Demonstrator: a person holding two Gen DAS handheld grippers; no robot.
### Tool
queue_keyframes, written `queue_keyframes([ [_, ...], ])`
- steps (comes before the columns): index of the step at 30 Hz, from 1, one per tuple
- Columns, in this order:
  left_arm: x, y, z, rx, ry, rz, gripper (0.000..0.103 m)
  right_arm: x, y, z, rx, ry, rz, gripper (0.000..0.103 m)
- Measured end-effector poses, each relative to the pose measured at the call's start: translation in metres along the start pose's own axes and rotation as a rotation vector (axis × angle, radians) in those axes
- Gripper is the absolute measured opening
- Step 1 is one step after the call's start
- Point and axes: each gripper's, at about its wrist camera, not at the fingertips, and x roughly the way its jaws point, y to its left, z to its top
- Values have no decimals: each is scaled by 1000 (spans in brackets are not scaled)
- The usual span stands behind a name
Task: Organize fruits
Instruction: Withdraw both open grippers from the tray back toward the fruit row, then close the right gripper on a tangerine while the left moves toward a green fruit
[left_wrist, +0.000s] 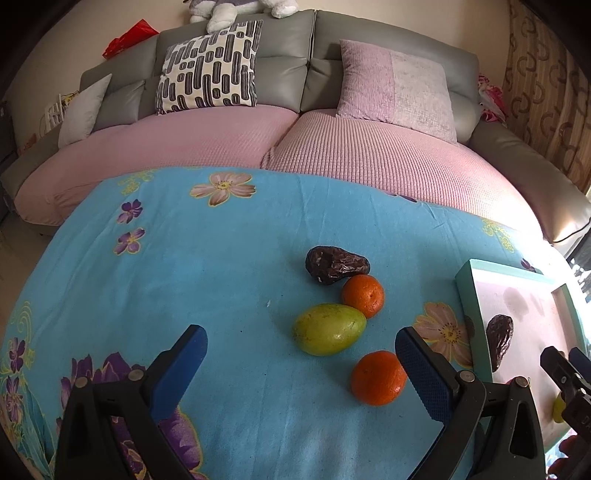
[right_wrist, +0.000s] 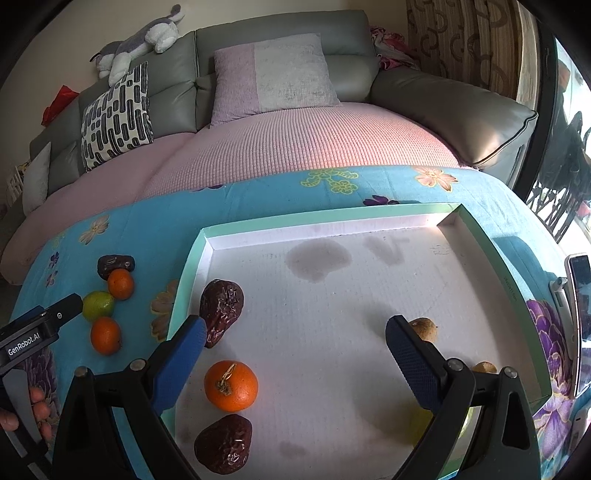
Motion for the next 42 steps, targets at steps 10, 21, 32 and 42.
queue_keyframes([
  [10,8,11,1,-16,-26,-39,103,-17,23,4,-37,-82,120,98],
  [21,-4,48,14,-96,-67,12,103,-9,74,1,-128,-72,193,97],
  [32,8,75,23,-132,-13,79,102,27,133,-14,-214,47,276,62],
  [42,15,79,22,-145,11,83,102,49,161,-27,-250,117,309,47],
])
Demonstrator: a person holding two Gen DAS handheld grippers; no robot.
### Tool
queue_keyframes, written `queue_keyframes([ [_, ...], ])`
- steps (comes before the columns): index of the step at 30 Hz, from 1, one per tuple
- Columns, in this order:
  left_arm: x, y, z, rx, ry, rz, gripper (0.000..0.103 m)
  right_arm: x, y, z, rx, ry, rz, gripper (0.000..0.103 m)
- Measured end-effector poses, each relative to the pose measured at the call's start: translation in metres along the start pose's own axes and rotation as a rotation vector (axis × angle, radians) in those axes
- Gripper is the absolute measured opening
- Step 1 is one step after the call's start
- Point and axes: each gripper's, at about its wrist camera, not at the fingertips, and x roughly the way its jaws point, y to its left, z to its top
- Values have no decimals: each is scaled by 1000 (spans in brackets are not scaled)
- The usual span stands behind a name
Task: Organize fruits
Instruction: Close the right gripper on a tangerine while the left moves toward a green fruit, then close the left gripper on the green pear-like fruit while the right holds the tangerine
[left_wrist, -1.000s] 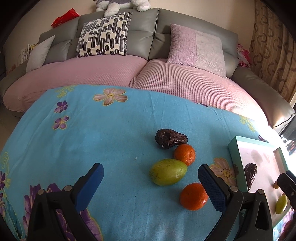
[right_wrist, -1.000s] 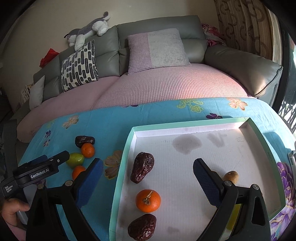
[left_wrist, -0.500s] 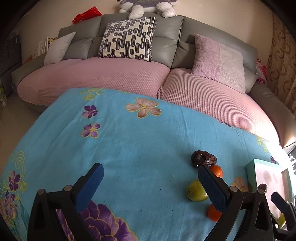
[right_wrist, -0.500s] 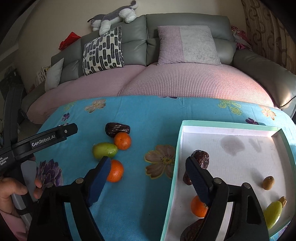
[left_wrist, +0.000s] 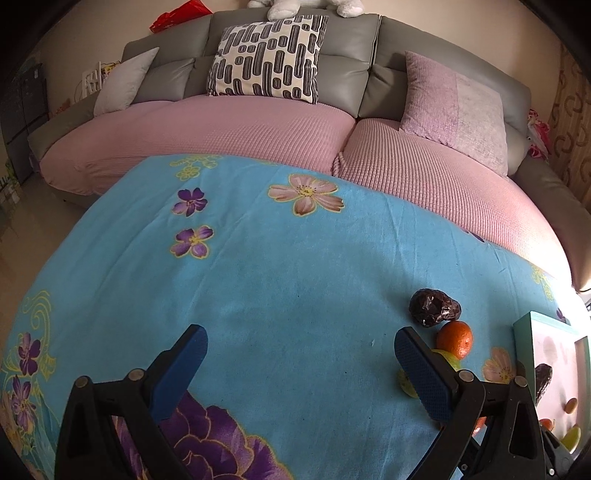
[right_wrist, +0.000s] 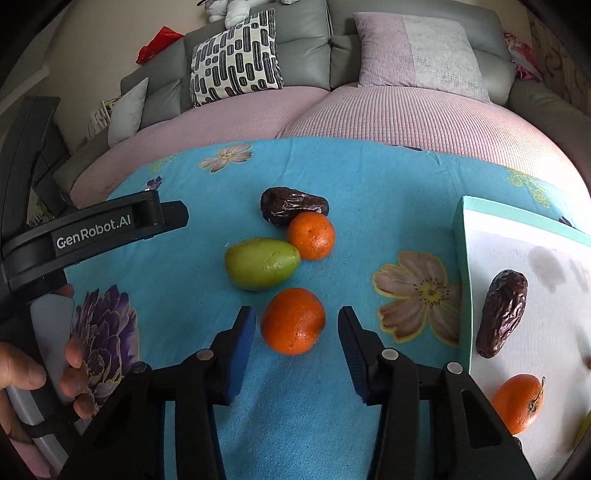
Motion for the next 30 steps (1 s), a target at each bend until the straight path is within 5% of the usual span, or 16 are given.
queue_keyframes([
  [4,0,-4,0,0,8,-15,102,5,2,-1,-2,14,2,38],
  [20,8,-48,-8,51,75,-187,86,-43,-37,2,62,-66,-95,37],
  [30,23,-75,-18,106,130,-222,75,-66,-76,-2,151,-107,-149,37],
])
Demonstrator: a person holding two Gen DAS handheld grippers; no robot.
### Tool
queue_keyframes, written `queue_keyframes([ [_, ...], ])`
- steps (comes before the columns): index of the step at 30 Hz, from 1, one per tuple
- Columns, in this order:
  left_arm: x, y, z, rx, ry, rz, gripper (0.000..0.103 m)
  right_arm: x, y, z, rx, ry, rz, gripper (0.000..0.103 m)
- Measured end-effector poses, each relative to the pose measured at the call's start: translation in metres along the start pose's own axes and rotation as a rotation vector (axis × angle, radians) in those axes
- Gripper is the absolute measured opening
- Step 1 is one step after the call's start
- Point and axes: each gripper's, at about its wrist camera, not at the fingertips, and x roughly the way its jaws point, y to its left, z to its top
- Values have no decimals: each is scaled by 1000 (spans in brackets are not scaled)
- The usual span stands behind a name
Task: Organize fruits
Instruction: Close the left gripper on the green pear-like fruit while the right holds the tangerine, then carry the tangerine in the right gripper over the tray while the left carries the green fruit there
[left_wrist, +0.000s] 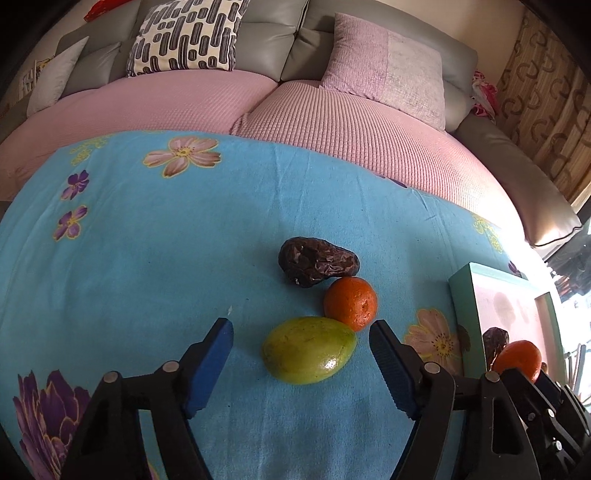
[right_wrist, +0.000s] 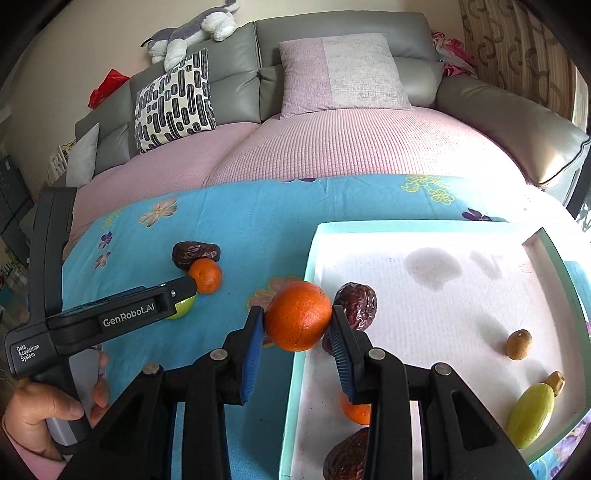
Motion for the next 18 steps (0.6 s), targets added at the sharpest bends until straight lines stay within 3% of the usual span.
queue_keyframes([
  [5,8,-3,-4,-3,21,0,70,0,-6,1,12,6,-4,37],
  [8,9,-6,-5,4,22,9,58,-3,-8,1,16,3,-4,37],
  [18,-10,-13,-1,14,-24,-12,57,-9,-17,1,35,-12,-12,37],
])
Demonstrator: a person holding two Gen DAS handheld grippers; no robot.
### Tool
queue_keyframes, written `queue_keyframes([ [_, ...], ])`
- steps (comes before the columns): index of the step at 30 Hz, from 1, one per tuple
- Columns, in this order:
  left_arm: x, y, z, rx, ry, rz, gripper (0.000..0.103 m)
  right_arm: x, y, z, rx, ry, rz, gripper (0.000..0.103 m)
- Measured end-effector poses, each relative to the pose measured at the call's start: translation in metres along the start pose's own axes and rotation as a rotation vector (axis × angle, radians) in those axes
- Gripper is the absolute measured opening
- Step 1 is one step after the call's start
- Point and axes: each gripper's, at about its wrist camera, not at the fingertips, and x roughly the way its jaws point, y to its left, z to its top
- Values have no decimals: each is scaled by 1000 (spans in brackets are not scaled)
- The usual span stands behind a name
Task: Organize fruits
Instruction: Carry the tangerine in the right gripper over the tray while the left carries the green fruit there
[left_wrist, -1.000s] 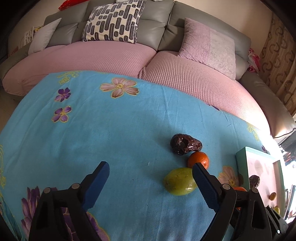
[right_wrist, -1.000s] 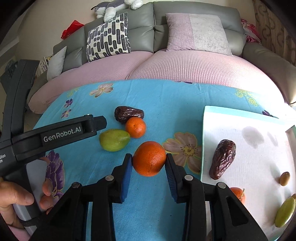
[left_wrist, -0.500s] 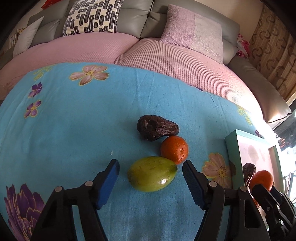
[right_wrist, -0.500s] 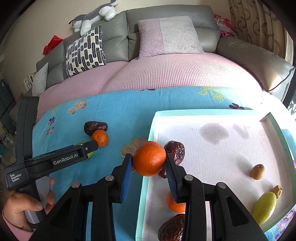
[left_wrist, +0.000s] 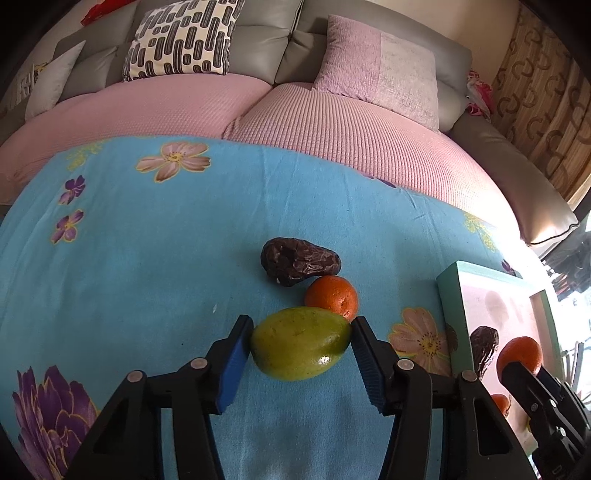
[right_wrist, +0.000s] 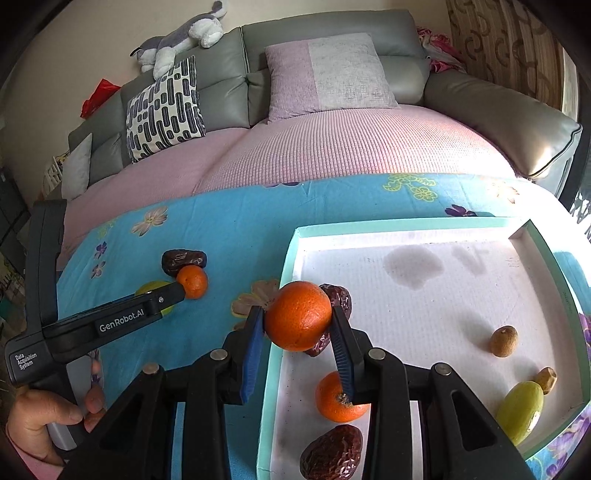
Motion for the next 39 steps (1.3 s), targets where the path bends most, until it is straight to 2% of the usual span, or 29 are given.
queue_keyframes([
  [3,-13,-13,3,33,-31,-24,57,-5,-10,2,17,-10,-27,37],
  [9,-29,-53,0,134,-54,-96,57,-18,-51,4,94,-28,-138,37],
  [16,-34,-109,-15,266,-23,-173,58,-43,-107,2,188,-63,-287,37],
  [21,-30,-142,-24,319,5,-186,57,-55,-140,-3,239,-66,-375,37],
  [32,-6,-191,-34,406,73,-172,58,-39,-170,-14,289,8,-396,37],
  [39,16,-197,-46,430,129,-131,58,-24,-174,-21,279,61,-392,37],
])
